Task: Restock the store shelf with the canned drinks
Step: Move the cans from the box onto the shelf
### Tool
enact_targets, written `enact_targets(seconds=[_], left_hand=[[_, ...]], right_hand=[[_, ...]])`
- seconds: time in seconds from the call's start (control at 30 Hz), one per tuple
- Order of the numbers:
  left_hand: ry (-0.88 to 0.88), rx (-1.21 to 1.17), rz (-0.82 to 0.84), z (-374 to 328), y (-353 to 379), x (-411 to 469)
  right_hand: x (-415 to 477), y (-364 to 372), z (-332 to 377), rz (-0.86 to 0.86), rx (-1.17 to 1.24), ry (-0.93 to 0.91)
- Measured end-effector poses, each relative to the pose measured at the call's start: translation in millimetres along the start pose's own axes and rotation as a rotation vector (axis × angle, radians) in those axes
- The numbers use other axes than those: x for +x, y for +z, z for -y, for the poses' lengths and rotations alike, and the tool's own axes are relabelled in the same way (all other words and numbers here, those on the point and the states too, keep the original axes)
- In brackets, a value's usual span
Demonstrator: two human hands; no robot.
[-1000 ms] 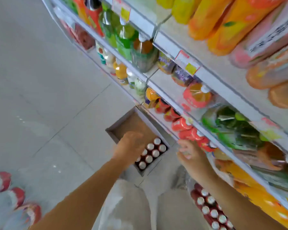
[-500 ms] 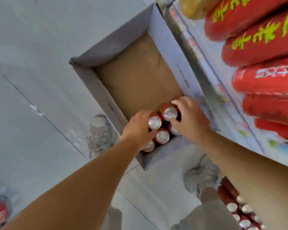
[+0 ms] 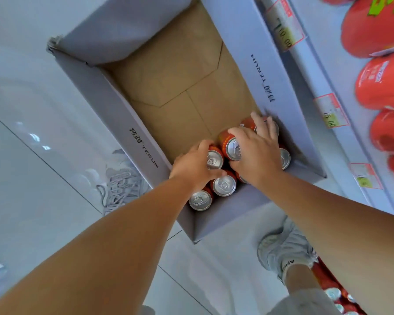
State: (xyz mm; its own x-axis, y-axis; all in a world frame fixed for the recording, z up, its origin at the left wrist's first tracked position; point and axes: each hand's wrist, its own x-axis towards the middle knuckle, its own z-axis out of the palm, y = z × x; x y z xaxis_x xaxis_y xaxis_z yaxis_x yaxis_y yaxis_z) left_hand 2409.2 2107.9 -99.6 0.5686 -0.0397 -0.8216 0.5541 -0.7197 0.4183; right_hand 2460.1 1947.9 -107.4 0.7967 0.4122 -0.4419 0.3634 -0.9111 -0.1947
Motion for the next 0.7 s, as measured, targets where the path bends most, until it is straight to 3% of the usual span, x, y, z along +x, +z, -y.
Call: enact_targets(seconds=[0.13, 0.3, 0.5, 0.7], left_hand=[[-0.027, -0.082, -0.099, -13, -32, -22], [0.001, -0.21, -0.199, -47, -121, -108], [0.134, -0.152, -0.213, -133, -273, -271], [0.462, -0.05, -0.337, -256, -394, -458]], right_hand=[[-14, -39, 5, -0.029, 0.229, 0.049], [-56, -158, 35, -0.055, 0.572, 0.262], [-126, -369, 95, -0.265, 0.721, 0.272], [-218, -589, 149, -0.558, 0.767, 0.181]])
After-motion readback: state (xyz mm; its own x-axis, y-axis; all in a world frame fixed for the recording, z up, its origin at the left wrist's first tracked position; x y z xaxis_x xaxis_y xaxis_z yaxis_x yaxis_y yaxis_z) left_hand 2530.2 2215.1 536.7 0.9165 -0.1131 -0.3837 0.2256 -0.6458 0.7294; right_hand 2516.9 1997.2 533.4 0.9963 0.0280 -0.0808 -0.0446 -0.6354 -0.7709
